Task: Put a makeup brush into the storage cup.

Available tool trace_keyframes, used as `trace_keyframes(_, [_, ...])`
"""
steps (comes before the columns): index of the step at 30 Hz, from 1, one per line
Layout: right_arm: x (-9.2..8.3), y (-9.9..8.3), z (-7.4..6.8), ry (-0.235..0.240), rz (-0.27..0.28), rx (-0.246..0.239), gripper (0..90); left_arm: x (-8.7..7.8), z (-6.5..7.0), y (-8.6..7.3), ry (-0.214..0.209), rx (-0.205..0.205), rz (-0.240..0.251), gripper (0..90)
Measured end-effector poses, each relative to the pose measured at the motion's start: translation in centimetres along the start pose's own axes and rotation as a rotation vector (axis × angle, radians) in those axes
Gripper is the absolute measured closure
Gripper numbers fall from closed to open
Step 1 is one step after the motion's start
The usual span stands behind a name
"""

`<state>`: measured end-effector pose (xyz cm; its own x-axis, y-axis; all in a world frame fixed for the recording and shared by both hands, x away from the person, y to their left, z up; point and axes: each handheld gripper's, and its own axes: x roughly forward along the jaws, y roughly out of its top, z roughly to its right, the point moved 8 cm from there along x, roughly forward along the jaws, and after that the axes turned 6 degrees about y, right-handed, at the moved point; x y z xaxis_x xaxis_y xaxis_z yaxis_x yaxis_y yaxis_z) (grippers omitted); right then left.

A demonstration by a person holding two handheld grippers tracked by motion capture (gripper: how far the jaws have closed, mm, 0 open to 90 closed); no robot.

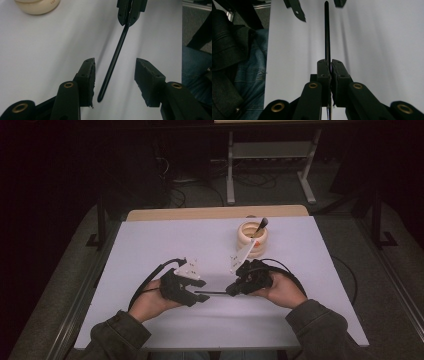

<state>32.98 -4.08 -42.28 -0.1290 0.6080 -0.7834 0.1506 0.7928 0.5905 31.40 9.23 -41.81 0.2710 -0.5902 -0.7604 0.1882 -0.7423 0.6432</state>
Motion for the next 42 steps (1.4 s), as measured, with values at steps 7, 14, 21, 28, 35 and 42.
trace_keyframes(7, [0.5,0.4,-0.5,0.020,-0.008,-0.024,85.0,0.9,0.6,-0.4,-0.041,0.063,-0.064,62.5])
trace_keyframes(14, [1.0,0.7,-0.9,0.047,-0.020,-0.042,85.0,1.6,1.4,-1.0,-0.079,0.099,-0.121,75.8])
trace_keyframes(21, [1.6,0.8,-1.3,0.076,-0.035,-0.065,85.0,2.0,2.1,-1.6,-0.111,0.135,-0.153,85.2])
trace_keyframes(28, [1.1,0.7,-0.7,0.064,0.038,0.032,61.8,1.7,1.9,-1.6,-0.097,0.129,-0.131,85.9])
trace_keyframes(35, [-0.1,-0.6,-0.3,0.040,0.171,0.125,54.1,1.4,1.3,-2.1,-0.074,0.079,-0.089,85.9])
trace_keyframes(42, [-0.8,-1.2,-0.1,0.071,0.291,0.207,51.7,0.5,0.8,-1.6,-0.058,0.020,0.005,85.9])
